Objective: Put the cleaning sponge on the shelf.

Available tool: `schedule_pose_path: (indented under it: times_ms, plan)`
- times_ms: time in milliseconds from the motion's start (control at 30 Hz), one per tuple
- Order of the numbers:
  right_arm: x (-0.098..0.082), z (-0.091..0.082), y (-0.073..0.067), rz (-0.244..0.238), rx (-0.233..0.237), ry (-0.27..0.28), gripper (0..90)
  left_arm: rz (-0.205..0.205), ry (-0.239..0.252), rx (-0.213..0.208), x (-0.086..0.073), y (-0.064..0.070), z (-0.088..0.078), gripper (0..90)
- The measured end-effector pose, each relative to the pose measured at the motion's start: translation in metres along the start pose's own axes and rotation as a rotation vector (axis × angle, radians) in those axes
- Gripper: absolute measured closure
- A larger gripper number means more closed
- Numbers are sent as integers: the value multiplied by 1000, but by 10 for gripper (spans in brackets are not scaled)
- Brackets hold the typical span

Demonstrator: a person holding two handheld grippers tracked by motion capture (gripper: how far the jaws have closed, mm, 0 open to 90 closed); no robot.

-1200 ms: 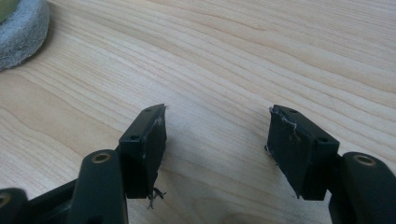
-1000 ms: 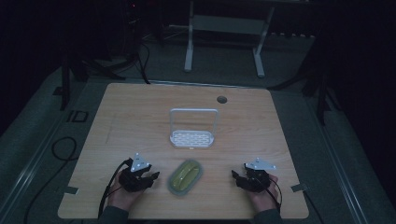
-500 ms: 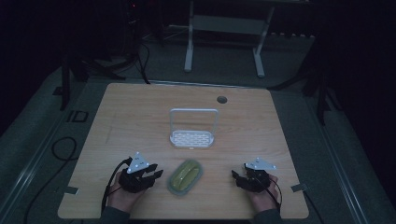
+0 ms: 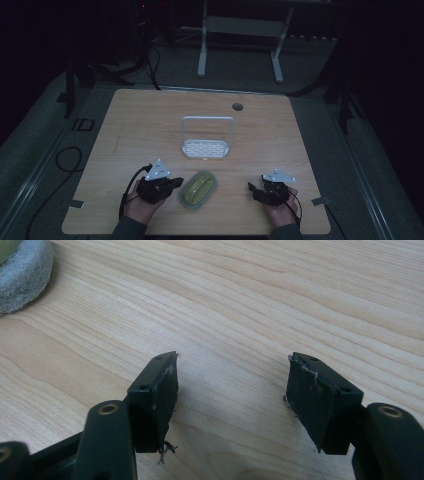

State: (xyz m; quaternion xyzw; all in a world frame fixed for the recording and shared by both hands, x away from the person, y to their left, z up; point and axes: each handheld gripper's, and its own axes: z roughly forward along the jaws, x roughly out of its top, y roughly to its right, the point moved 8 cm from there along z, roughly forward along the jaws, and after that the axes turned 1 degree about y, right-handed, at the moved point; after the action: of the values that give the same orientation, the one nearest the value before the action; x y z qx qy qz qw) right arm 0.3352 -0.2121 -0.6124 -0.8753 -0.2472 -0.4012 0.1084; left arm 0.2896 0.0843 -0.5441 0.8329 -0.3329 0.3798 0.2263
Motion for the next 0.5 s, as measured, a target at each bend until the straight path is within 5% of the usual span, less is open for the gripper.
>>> schedule_pose_path:
  times_ms: [500]
  plan:
    - [0,0,0,1,0,0,368,54,-24,-65,25,28,34,898]
